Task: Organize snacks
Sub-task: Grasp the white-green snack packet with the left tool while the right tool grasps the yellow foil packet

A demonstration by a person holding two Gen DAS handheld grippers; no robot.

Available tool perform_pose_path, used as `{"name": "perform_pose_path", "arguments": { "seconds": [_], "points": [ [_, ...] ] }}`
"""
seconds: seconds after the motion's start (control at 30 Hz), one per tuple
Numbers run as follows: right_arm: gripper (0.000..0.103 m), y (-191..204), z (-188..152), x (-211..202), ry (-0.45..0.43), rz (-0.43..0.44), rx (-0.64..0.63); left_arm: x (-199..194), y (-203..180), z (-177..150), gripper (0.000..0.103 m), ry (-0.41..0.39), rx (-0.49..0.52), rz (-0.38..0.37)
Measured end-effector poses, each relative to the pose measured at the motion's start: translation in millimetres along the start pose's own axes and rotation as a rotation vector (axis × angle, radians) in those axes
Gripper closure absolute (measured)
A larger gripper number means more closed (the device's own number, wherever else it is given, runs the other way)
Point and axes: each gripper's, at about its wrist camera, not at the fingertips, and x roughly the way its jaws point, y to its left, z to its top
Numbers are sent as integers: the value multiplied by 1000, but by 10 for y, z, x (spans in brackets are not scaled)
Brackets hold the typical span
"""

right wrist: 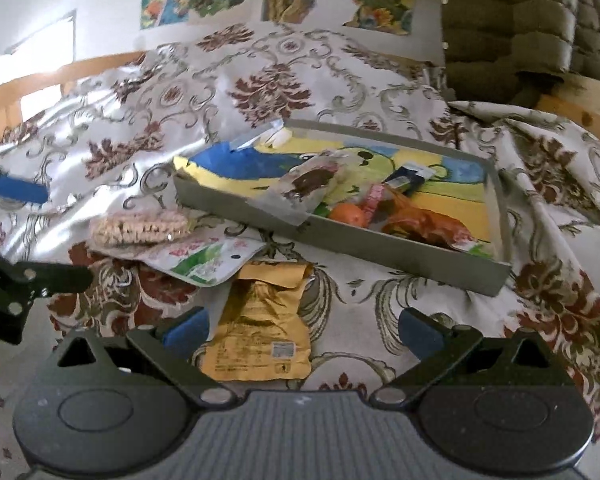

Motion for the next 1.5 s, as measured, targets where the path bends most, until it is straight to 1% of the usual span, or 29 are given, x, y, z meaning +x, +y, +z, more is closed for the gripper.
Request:
{"name": "perform_pose_path", "arguments": {
  "seconds": [0.2,0.3,0.33,0.4,0.47,0.53,0.57,0.6,0.63,0.7,0.83,0.87,0.97,1.0,1.03,1.13,1.23,1.37,1.43,1.5],
  "points": [
    [0,103,0,147,25,-9,-78,237,-136,82,1,-3,145,-30],
    [1,139,-15,207,36,-11,-113,360,-224,123,1,-5,229,-71],
    [3,140,-23,221,39,-11,-121,392,-251,133,1,-9,261,-84],
    [3,133,-33,251,40,-22,-141,447,-312,142,1,-23,343,-102],
    [3,92,-32,268,39,-10,-133,495,-354,153,1,-28,397,-127],
    [4,62,-24,286,40,-4,-129,524,-373,148,2,-35,430,-159],
    [6,52,-25,288,38,-2,-132,537,-381,142,5,-40,451,-175],
    [11,37,-19,290,37,6,-131,545,-387,133,8,-42,471,-188],
    [14,17,-13,293,37,20,-123,552,-391,120,10,-45,492,-200],
    [15,-6,-9,298,37,40,-111,570,-396,110,19,-53,524,-225],
    [22,1,-13,296,30,63,-112,594,-436,111,33,-67,569,-254],
    [22,7,-10,303,30,69,-115,602,-452,109,38,-68,587,-261],
    [24,38,-22,324,30,78,-126,629,-511,90,50,-70,647,-252],
    [26,44,-24,328,30,79,-128,629,-513,85,53,-66,654,-254],
    [27,51,-27,329,28,82,-129,631,-511,83,53,-64,653,-254],
    [37,62,-27,335,32,99,-123,634,-504,86,56,-56,647,-243],
    [41,88,-34,328,28,95,-128,653,-524,102,56,-29,650,-209],
    [42,117,-50,326,26,87,-128,684,-497,145,54,10,608,-200],
    [38,110,-45,347,37,91,-122,717,-510,163,52,29,607,-198],
    [38,74,-41,378,47,103,-95,750,-495,197,51,44,589,-203]
  ]
}}
